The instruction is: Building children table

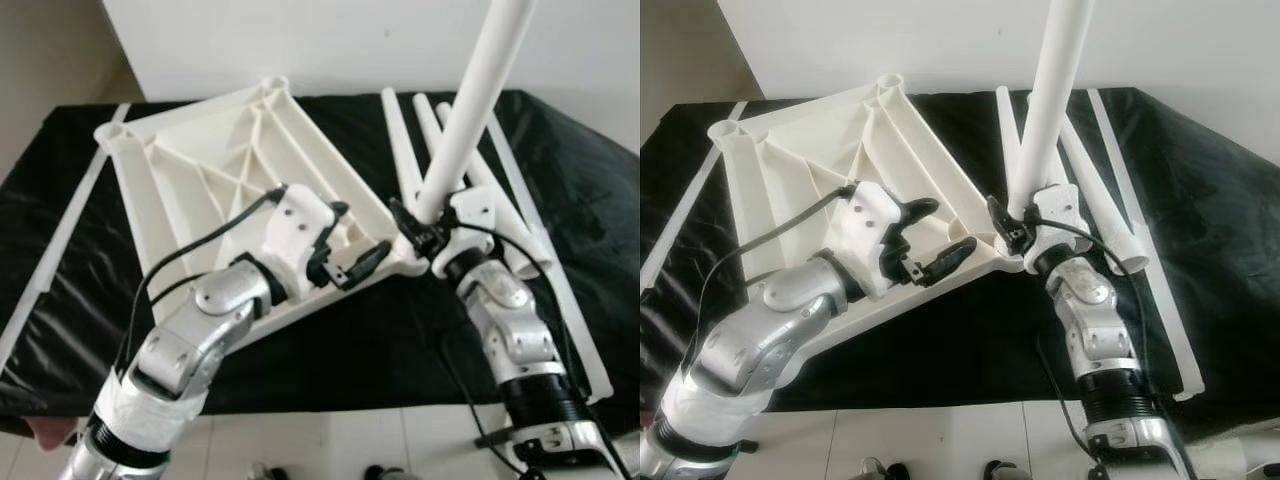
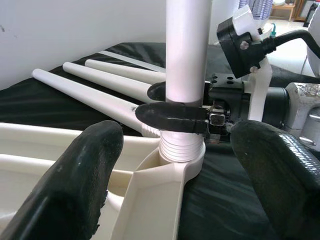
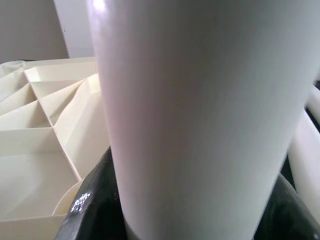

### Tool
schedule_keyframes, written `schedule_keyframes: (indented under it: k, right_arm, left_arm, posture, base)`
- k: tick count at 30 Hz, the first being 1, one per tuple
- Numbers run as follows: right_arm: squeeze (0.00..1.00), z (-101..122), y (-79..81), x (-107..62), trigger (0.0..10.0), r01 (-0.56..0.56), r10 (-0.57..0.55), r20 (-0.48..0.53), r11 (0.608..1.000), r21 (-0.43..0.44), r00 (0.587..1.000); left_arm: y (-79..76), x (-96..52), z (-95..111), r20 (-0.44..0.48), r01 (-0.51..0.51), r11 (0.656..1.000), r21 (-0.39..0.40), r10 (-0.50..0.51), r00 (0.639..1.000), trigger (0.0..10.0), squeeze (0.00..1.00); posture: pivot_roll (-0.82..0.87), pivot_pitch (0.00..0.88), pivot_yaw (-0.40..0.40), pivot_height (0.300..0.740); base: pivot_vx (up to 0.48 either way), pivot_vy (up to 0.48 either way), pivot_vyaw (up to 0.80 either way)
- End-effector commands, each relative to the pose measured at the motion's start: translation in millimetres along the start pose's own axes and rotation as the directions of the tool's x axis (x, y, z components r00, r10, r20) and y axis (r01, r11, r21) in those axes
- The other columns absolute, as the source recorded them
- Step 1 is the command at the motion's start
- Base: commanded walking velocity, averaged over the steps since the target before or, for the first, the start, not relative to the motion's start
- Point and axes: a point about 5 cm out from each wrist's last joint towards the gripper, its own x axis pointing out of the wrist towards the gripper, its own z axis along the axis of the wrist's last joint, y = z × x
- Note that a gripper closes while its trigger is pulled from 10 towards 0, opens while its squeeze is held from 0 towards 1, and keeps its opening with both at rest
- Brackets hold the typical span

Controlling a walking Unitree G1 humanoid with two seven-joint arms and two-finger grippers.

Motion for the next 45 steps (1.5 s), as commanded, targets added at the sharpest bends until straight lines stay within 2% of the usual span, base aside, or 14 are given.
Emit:
schedule_keyframes:
  k: [1,5,10,12,17,19,21,22,23,30,36,39,40,45]
  right_arm:
    - [0.0,-29,3.8,-6.9,10.0,0.035,-0.029,-0.145,0.999,0.038,0.989]
    - [0.0,-30,3.0,-5.8,10.0,0.067,-0.061,-0.158,0.997,0.031,0.986]
    - [0.0,-29,-0.8,2.7,10.0,0.218,-0.209,-0.201,0.976,0.022,0.957]
    - [0.0,-28,-0.2,3.8,10.0,0.24,-0.232,-0.199,0.971,0.016,0.952]
    - [0.0,-27,19.1,5.0,10.0,0.335,-0.323,-0.189,0.942,0.03,0.927]
    - [0.0,-26,27.0,3.1,10.0,0.399,-0.388,-0.181,0.917,0.025,0.904]
    - [0.0,-25,30.4,2.2,10.0,0.418,-0.408,-0.177,0.908,0.026,0.896]
    - [0.0,-24,35.5,-0.3,10.0,0.483,-0.472,-0.18,0.875,0.024,0.863]
    - [0.0,-24,35.5,-0.3,10.0,0.483,-0.472,-0.18,0.875,0.024,0.863]
    - [0.0,-25,41.8,-6.7,10.0,0.646,-0.627,-0.209,0.763,0.033,0.751]
    - [0.0,-23,39.3,-9.7,10.0,0.669,-0.651,-0.204,0.743,0.028,0.731]
    - [0.0,-21,35.1,-15.2,10.0,0.694,-0.676,-0.201,0.719,0.029,0.709]
    - [0.0,-19,33.5,-20.3,10.0,0.717,-0.699,-0.199,0.696,0.029,0.687]
    - [0.0,-19,37.9,-19.7,10.0,0.691,-0.68,-0.177,0.723,0.003,0.712]
  left_arm:
    - [-7.8,-1.0,-1,0.0,0.08,0.997,-0.017,-0.08,0.997,10.0,0.0]
    - [-8.7,-0.8,-2,0.001,0.084,0.996,-0.019,-0.084,0.997,10.0,0.0]
    - [-10.0,0.1,-2,0.001,0.087,0.996,-0.023,-0.087,0.996,10.0,0.0]
    - [-10.1,0.2,-2,0.001,0.087,0.996,-0.024,-0.087,0.996,10.0,0.0]
    - [-7.8,-1.1,-2,-0.001,0.08,0.997,-0.018,-0.08,0.997,10.0,0.0]
    - [-5.9,-1.9,-2,-0.002,0.073,0.997,-0.018,-0.073,0.997,10.0,0.0]
    - [-5.0,-2.3,-2,-0.003,0.07,0.997,-0.018,-0.07,0.998,10.0,0.0]
    - [-3.4,-2.5,-2,-0.002,0.063,0.998,-0.018,-0.063,0.998,10.0,0.0]
    - [-3.4,-2.5,-2,-0.002,0.063,0.998,-0.018,-0.063,0.998,10.0,0.0]
    - [-3.7,-1.1,-2,0.005,0.06,0.998,-0.023,-0.06,0.998,10.0,0.0]
    - [-4.5,-0.9,-4,0.003,0.058,0.998,-0.031,-0.058,0.998,10.0,0.0]
    - [-4.0,-2.4,-5,-0.002,0.057,0.998,-0.032,-0.057,0.998,10.0,0.0]
    - [-2.9,-4.3,-6,-0.008,0.052,0.998,-0.036,-0.052,0.999,10.0,0.0]
    - [-2.0,-6.4,-6,-0.013,0.048,0.998,-0.035,-0.049,0.999,10.0,0.0]
  posture:
    - [-0.05,0.19,0.05,0.74]
    - [-0.05,0.188,0.049,0.74]
    - [-0.05,0.176,0.042,0.74]
    - [-0.05,0.176,0.042,0.74]
    - [-0.04,0.173,0.038,0.74]
    - [-0.04,0.17,0.037,0.74]
    - [-0.04,0.17,0.036,0.74]
    - [-0.05,0.166,0.034,0.74]
    - [-0.05,0.166,0.034,0.74]
    - [-0.05,0.163,0.03,0.74]
    - [-0.05,0.156,0.034,0.74]
    - [-0.05,0.153,0.04,0.74]
    - [-0.05,0.149,0.042,0.74]
    - [-0.05,0.148,0.04,0.74]
  base:
    - [0.0,0.0,0.0]
    - [0.0,0.0,0.0]
    - [0.0,0.0,0.0]
    - [0.0,0.0,0.0]
    - [0.0,0.0,0.0]
    - [0.0,0.0,0.0]
    - [0.0,0.0,0.0]
    - [0.0,0.0,0.0]
    - [0.0,0.0,0.0]
    - [0.0,0.0,0.0]
    - [0.0,0.0,0.0]
    - [0.0,0.0,0.0]
    - [0.0,0.0,0.0]
    - [0.0,0.0,0.0]
